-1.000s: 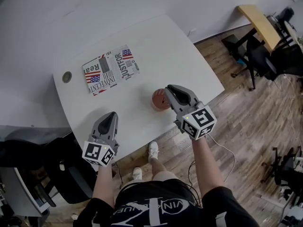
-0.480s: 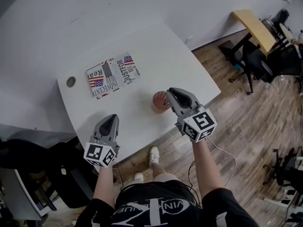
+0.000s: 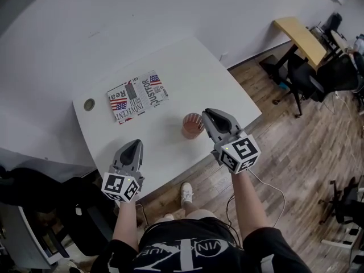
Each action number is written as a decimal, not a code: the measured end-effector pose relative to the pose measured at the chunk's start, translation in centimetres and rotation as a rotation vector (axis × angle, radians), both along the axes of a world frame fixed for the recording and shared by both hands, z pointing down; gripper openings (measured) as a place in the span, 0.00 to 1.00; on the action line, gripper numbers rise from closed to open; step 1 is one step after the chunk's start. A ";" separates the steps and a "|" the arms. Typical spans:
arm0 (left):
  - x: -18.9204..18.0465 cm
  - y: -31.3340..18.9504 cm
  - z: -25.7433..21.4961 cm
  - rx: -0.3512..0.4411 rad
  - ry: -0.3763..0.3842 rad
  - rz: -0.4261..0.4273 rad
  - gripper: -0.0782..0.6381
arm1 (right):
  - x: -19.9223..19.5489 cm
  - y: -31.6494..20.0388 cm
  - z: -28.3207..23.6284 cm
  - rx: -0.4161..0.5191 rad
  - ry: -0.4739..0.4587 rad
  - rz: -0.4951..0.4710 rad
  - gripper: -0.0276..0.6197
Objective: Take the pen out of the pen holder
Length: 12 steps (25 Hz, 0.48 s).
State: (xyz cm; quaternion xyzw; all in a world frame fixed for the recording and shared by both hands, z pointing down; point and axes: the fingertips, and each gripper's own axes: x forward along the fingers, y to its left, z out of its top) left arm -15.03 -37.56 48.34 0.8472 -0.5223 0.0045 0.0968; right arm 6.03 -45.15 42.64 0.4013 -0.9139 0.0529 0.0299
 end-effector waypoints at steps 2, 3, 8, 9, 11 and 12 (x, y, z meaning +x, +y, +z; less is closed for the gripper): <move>0.1 0.2 -0.4 0.006 -0.004 0.009 0.13 | 0.1 0.3 -0.5 0.009 -0.001 0.005 0.12; 0.2 0.2 -0.5 0.008 -0.007 0.012 0.13 | 0.2 0.4 -0.8 0.014 -0.001 0.008 0.12; 0.3 0.7 -1.4 0.022 -0.009 0.014 0.13 | 1.0 1.2 -1.8 0.035 -0.007 0.029 0.12; 0.3 0.7 -1.5 0.025 -0.009 0.014 0.13 | 1.2 1.4 -2.0 0.038 -0.006 0.033 0.12; 0.3 0.8 -1.9 0.031 -0.007 0.013 0.13 | 1.6 1.7 -2.2 0.042 -0.004 0.044 0.12; 0.3 0.9 -2.1 0.035 -0.006 0.013 0.13 | 1.7 1.9 -2.3 0.044 -0.002 0.048 0.12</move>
